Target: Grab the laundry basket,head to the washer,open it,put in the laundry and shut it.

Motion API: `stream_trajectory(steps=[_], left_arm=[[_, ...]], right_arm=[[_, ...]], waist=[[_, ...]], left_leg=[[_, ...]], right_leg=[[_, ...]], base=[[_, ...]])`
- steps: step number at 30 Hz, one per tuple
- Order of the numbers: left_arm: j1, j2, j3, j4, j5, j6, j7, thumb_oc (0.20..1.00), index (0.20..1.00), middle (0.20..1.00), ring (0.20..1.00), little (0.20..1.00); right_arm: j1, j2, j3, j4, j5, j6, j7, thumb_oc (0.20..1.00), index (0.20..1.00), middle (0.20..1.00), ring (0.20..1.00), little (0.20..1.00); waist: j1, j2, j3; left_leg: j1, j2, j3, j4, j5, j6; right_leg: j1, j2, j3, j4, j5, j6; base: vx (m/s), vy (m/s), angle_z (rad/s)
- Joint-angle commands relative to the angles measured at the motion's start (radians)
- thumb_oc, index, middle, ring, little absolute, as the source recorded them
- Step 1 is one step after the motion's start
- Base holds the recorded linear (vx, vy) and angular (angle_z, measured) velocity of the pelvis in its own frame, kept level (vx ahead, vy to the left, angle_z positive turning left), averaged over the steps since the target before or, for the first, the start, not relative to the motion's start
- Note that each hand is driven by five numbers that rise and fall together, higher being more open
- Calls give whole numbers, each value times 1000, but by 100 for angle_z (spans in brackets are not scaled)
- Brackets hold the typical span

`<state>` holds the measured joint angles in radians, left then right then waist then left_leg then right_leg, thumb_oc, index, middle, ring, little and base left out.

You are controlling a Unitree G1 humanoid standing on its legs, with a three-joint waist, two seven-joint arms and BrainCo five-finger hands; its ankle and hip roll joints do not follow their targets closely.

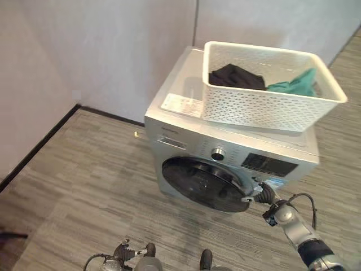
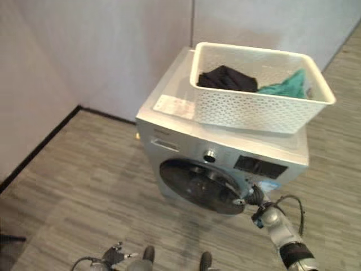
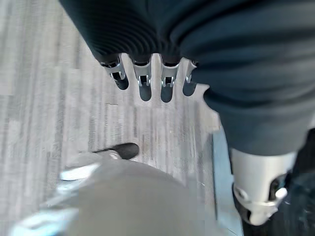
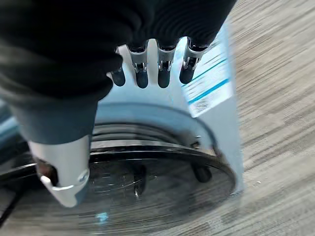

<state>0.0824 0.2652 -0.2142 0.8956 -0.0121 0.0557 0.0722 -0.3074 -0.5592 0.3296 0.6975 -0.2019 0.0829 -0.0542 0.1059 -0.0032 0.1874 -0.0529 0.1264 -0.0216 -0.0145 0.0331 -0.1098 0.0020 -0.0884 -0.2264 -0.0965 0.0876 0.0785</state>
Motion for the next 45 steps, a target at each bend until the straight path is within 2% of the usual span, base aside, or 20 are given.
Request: stream_trajectory(steps=[1, 4, 5, 8, 11, 16, 17, 18, 20, 21, 25, 28, 33, 38, 40, 41, 42, 45], left_arm=[[-81, 20, -29, 31, -65, -40, 30, 1000, 1000, 1000, 1000, 1000], [-95, 19, -28, 21, -100, -51, 41, 1000, 1000, 1000, 1000, 1000], [-106, 22, -38, -14, -122, -62, 48, 1000, 1000, 1000, 1000, 1000], [-125, 30, -45, -60, -154, -79, 68, 1000, 1000, 1000, 1000, 1000], [-141, 29, -35, -90, -166, -84, 94, 1000, 1000, 1000, 1000, 1000], [-129, 41, -26, -170, -128, -86, 113, 1000, 1000, 1000, 1000, 1000], [-128, 41, -26, -170, -128, -85, 113, 1000, 1000, 1000, 1000, 1000], [-117, 53, -26, -221, -97, -91, 131, 1000, 1000, 1000, 1000, 1000], [-109, 56, -27, -242, -90, -93, 139, 1000, 1000, 1000, 1000, 1000], [-98, 70, -24, -298, -74, -95, 161, 1000, 1000, 1000, 1000, 1000], [-57, 115, -26, -451, -9, -104, 215, 1000, 1000, 1000, 1000, 1000], [-54, 159, -9, -581, 95, -123, 338, 1000, 1000, 1000, 1000, 1000], [-38, 252, 83, -867, 277, -153, 433, 1000, 1000, 1000, 1000, 1000], [-36, 254, 140, -1011, 309, -174, 399, 1000, 1000, 1000, 1000, 1000], [-41, 243, 134, -1036, 297, -181, 371, 1000, 1000, 1000, 1000, 1000], [-40, 244, 135, -1038, 296, -180, 369, 1000, 1000, 1000, 1000, 1000], [-41, 236, 122, -1059, 274, -187, 344, 1000, 1000, 1000, 1000, 1000], [-68, 237, 85, -1055, 244, -187, 326, 1000, 1000, 1000, 1000, 1000]], right_arm=[[-110, -55, -6, -17, 9, -47, -61, 1000, 1000, 1000, 1000, 1000], [-184, -53, 21, 26, 31, -62, -88, 1000, 1000, 1000, 1000, 1000], [-251, -57, 51, 56, 35, -70, -99, 1000, 1000, 1000, 1000, 1000], [-346, -69, 103, 120, 37, -85, -118, 1000, 1000, 1000, 1000, 1000], [-347, -33, 130, 109, 19, -76, -121, 1000, 1000, 1000, 1000, 1000], [-184, 92, 144, -69, 25, -92, -87, 1000, 1000, 1000, 1000, 1000], [-183, 92, 144, -70, 25, -92, -87, 1000, 1000, 1000, 1000, 1000], [-114, 155, 150, -114, 53, -104, -74, 1000, 1000, 1000, 1000, 1000], [-87, 182, 158, -131, 62, -110, -70, 1000, 1000, 1000, 1000, 1000], [-51, 234, 185, -142, 91, -115, -60, 1000, 1000, 1000, 1000, 1000], [-15, 315, 244, -128, 140, -117, -61, 1000, 1000, 1000, 1000, 1000], [-33, 387, 291, -69, 200, -133, -98, 1000, 1000, 1000, 1000, 1000], [-64, 446, 315, -2, 306, -151, -116, 1000, 1000, 1000, 1000, 1000], [-82, 502, 322, 46, 522, -165, -8, 1000, 1000, 1000, 1000, 1000], [-89, 538, 327, 67, 627, -169, 34, 1000, 1000, 1000, 1000, 1000], [-91, 538, 326, 70, 629, -171, 35, 1000, 1000, 1000, 1000, 1000], [-108, 572, 337, 99, 691, -175, 46, 1000, 1000, 1000, 1000, 1000], [-155, 614, 374, 118, 748, -183, 53, 1000, 1000, 1000, 1000, 1000]], waist=[[21, 7, 67], [28, 22, 103], [36, 38, 136], [42, 45, 168], [46, 42, 176], [40, 29, 156], [40, 28, 156], [39, 23, 147], [39, 20, 140], [41, 16, 126], [49, 12, 94], [70, 16, 76], [106, 21, 49], [137, 30, 21], [156, 36, 10], [157, 36, 10], [177, 42, 8], [210, 53, 22]], left_leg=[[-46, -10, 7, 54, -61, 48], [-82, -14, 4, 67, -53, 48], [-115, -17, 4, 73, -42, 48], [-165, -22, 2, 96, -33, 45], [-183, -21, 3, 116, -39, 45], [-165, -17, 6, 122, -54, 48], [-164, -17, 6, 122, -54, 48], [-151, -15, 6, 124, -63, 49], [-142, -12, 8, 124, -66, 48], [-120, -6, 9, 118, -69, 47], [-70, 12, 7, 99, -68, 36], [-46, 27, -2, 88, -60, 23], [-16, 57, -8, 56, -39, -2], [17, 73, -12, 28, -24, -16], [23, 80, -14, 26, -19, -21], [24, 81, -13, 25, -19, -22], [22, 88, -21, 29, -11, -27], [0, 97, -59, 25, 24, -39]], right_leg=[[-8, -92, 13, 46, -101, 56], [-49, -95, 22, 57, -93, 55], [-87, -98, 24, 66, -85, 53], [-134, -101, 38, 79, -76, 48], [-147, -98, 50, 83, -74, 43], [-129, -94, 57, 86, -87, 37], [-129, -94, 57, 86, -87, 37], [-118, -92, 55, 91, -94, 35], [-110, -91, 52, 92, -98, 35], [-93, -88, 45, 93, -106, 35], [-37, -73, 32, 76, -126, 32], [1, -55, 19, 52, -136, 28], [46, -28, -6, 23, -149, 17], [79, -12, -22, 15, -158, 8], [86, -7, -29, 13, -161, 5], [87, -6, -29, 13, -161, 4], [90, -1, -34, 12, -163, -1], [79, 13, -46, 9, -166, -5]], base=[[-121, 8, 8], [-148, 13, 2], [-150, 19, -4], [-125, 15, -1], [-17, -3, -6], [22, -9, -5], [26, -28, -4], [39, -37, -3], [49, -42, -2], [65, -56, -6], [69, -76, -4], [32, -111, 2], [16, -106, 0], [47, -65, 13], [47, -44, 5], [34, -55, 0], [17, -73, -2], [-70, -104, 4]])
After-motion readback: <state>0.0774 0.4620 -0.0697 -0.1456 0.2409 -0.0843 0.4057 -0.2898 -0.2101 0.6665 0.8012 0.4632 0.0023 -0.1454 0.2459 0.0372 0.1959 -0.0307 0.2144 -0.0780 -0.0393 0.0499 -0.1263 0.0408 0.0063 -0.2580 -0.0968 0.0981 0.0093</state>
